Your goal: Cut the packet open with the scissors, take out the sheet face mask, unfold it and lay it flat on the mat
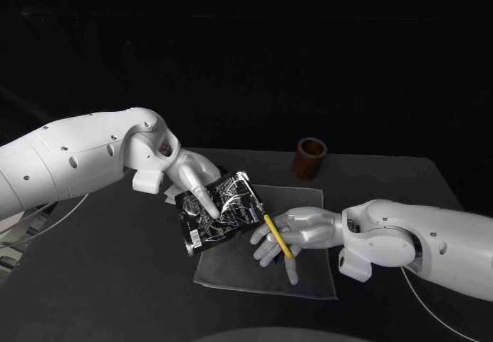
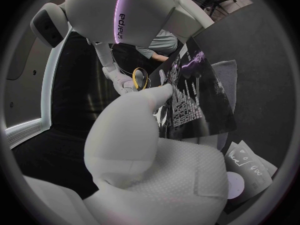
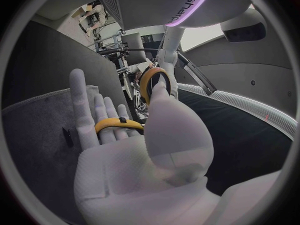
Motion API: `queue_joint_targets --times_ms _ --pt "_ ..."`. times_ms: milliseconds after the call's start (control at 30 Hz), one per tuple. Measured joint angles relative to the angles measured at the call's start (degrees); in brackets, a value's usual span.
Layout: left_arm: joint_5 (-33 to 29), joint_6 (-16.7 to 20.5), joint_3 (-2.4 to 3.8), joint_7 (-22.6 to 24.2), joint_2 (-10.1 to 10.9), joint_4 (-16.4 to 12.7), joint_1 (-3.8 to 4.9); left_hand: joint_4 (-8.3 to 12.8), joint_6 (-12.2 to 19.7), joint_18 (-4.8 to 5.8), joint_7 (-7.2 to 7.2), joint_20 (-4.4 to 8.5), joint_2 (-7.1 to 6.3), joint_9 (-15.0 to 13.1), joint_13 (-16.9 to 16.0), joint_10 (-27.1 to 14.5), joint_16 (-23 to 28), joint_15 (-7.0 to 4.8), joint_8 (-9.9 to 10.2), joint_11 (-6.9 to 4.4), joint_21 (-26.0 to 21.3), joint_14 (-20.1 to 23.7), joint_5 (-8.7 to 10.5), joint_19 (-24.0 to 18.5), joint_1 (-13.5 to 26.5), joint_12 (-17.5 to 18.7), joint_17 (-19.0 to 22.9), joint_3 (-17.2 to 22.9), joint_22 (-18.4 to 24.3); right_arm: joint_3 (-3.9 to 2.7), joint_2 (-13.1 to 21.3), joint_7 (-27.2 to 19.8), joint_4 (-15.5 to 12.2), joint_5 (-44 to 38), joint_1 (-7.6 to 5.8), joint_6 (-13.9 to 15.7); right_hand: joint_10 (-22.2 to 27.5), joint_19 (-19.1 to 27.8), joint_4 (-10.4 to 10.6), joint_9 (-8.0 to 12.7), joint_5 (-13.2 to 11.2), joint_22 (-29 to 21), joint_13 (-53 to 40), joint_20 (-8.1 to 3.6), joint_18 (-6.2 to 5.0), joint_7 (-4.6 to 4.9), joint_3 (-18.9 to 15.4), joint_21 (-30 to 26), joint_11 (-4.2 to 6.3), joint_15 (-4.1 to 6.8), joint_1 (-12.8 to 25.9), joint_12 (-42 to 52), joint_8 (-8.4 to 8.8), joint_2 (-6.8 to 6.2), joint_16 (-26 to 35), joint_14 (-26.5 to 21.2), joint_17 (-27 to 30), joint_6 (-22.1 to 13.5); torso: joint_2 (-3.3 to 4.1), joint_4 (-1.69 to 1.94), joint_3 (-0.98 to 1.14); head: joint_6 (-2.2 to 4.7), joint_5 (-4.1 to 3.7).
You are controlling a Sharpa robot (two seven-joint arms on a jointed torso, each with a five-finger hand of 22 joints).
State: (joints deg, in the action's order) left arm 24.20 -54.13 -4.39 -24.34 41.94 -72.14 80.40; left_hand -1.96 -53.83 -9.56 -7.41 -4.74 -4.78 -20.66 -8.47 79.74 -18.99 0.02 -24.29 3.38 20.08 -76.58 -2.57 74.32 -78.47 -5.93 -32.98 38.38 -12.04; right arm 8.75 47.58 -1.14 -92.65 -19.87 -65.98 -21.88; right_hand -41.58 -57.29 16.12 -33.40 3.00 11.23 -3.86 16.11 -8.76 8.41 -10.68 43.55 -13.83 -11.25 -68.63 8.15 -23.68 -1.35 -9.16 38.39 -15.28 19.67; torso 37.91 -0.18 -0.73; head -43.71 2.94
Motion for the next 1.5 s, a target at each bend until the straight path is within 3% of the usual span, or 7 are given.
queue_joint_targets --times_ms 633,1500 --pt "-0.79 0.05 -0.05 -0.53 -0.23 0.52 0.04 0.01 -0.03 -0.03 -0.05 -0.09 0.09 -0.78 -0.08 0.00 0.00 0.02 0.24 0.00 0.00 0.00 0.00 -0.08 -0.09 0.16 -0.11 0.01 -0.05 0.16 -1.01 1.31 1.81 -0.24 -1.93 -1.13 -0.61 0.00 0.15 0.45 0.00 -0.04 0.00 0.00 -0.07 0.08 -1.27 0.23 0.22 0.01 -0.76 0.23 -1.19 0.75 -0.78 0.02 0.01 0.30 -0.01 -0.01 -0.03 0.20 0.05" --pt "-0.51 0.02 -0.14 -1.31 -0.40 1.15 0.00 0.19 -0.07 -0.08 -0.12 -0.10 0.11 -0.78 -0.19 0.00 0.00 -0.09 0.03 0.00 0.00 0.13 -0.01 -0.10 -0.11 0.16 -0.22 0.19 -0.10 0.51 0.46 3.61 1.23 -1.24 -2.18 -3.74 -0.87 -0.23 0.08 0.74 0.01 -0.11 -0.01 -0.23 -0.12 0.20 -1.97 0.23 0.35 0.21 -0.97 0.44 -1.98 0.97 -0.98 0.25 0.03 0.60 0.03 0.00 0.04 0.46 0.15"
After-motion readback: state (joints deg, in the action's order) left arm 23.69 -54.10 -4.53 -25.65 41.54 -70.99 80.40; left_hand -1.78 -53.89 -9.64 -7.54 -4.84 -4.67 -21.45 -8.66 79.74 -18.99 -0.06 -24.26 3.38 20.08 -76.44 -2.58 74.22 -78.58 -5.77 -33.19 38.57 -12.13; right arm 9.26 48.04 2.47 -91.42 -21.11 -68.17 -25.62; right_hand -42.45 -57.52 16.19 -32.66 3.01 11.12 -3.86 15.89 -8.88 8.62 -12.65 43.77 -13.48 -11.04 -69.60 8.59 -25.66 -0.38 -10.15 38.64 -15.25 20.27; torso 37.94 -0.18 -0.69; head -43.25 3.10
